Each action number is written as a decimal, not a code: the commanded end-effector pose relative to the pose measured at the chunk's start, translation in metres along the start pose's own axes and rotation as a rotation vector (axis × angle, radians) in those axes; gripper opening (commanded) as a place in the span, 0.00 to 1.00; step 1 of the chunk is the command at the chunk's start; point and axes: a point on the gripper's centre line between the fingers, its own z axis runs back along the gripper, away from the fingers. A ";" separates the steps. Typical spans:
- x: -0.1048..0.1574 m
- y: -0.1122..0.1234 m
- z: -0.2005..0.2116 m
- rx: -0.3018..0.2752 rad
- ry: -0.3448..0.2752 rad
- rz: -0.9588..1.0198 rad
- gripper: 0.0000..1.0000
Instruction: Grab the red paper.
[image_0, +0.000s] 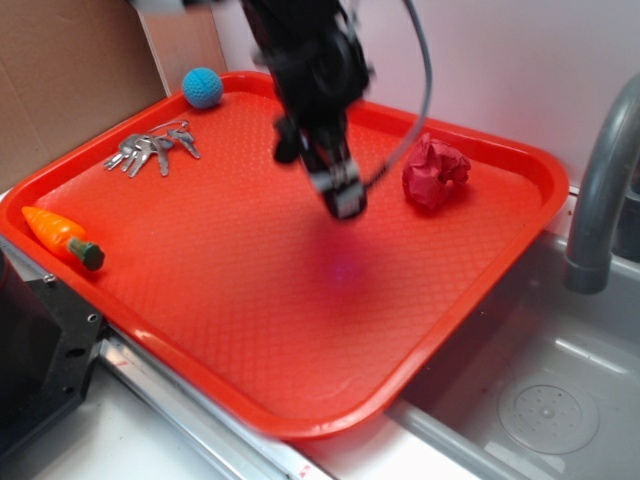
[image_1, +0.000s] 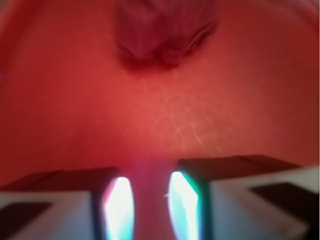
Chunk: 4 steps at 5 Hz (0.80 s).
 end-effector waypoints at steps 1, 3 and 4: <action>0.051 -0.002 0.038 -0.034 -0.116 0.022 1.00; 0.079 -0.009 -0.009 0.053 -0.100 0.077 1.00; 0.081 0.002 -0.034 0.114 -0.051 0.168 1.00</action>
